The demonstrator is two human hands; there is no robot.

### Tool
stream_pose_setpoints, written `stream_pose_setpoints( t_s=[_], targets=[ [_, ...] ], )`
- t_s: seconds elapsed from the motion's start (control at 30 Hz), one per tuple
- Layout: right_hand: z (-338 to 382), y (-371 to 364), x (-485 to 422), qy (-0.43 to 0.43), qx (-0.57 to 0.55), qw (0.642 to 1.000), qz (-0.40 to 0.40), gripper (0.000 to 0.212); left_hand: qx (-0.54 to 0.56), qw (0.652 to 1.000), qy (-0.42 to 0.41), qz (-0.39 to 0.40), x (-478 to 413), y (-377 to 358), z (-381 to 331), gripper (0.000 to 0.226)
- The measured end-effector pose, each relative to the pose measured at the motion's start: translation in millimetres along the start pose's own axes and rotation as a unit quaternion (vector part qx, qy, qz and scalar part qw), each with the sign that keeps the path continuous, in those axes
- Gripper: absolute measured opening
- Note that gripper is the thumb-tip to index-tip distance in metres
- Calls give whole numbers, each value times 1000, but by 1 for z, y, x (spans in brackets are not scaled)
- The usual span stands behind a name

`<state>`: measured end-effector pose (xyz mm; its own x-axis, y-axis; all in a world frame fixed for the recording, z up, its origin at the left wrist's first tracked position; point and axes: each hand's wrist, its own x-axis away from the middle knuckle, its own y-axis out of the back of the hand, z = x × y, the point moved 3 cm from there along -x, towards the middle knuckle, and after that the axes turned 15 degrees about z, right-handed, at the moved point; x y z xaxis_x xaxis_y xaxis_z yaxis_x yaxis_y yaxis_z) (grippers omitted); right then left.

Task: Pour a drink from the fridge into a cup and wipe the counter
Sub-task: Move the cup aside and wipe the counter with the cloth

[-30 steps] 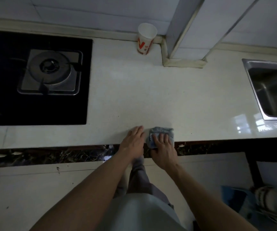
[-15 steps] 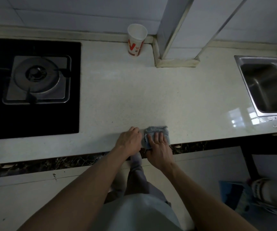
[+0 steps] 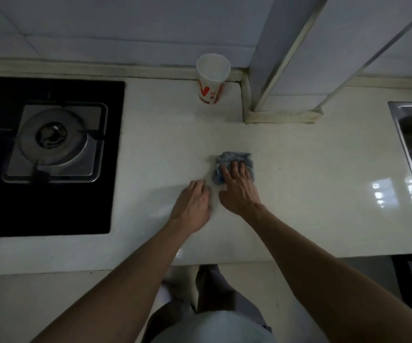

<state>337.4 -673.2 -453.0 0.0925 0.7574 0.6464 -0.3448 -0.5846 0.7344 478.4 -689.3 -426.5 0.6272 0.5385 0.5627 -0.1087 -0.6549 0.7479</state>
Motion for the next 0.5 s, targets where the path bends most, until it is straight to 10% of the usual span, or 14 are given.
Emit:
stream_pose_setpoints(
  t_s=[0.5],
  targets=[
    [-2,124,-134,14,27,1000,-7,72,30,999,38,24,-43,13,14,55]
  ],
)
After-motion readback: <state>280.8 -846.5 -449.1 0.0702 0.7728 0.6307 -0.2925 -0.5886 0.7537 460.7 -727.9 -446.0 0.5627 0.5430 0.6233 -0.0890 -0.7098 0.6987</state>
